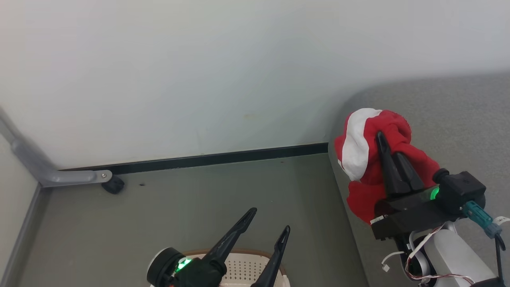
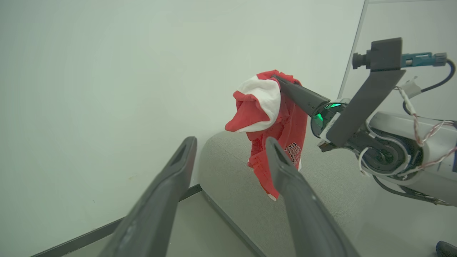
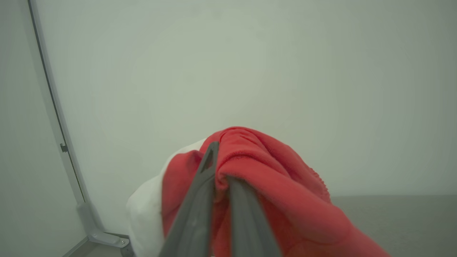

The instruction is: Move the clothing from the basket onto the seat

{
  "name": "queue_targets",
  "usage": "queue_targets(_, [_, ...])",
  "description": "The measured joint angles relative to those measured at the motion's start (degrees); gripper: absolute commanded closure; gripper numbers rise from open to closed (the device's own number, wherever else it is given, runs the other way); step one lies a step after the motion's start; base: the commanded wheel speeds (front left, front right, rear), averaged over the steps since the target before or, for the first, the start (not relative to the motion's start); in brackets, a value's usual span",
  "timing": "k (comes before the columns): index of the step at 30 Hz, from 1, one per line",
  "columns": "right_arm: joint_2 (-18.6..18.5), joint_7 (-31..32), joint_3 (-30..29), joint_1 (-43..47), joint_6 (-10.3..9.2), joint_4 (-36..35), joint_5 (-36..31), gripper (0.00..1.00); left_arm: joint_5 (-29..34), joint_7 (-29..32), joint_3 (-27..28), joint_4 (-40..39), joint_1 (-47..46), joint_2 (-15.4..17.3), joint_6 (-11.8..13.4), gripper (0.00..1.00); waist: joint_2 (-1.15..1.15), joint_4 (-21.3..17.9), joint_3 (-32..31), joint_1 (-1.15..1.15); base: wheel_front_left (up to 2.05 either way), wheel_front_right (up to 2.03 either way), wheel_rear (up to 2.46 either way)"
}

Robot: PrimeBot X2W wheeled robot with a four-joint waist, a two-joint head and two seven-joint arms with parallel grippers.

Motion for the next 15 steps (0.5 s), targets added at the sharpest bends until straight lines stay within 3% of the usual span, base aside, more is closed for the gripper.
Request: queue_targets(15, [-0.31,-0.01,-5.22,1.2,-1.16,-2.74,-0.11,1.0,2.76,1.98,-0.59,-1.85,-0.21,1.31,0.08,0.0,0.0,-8.43,4.85,0.0,0.0,0.0,0.0])
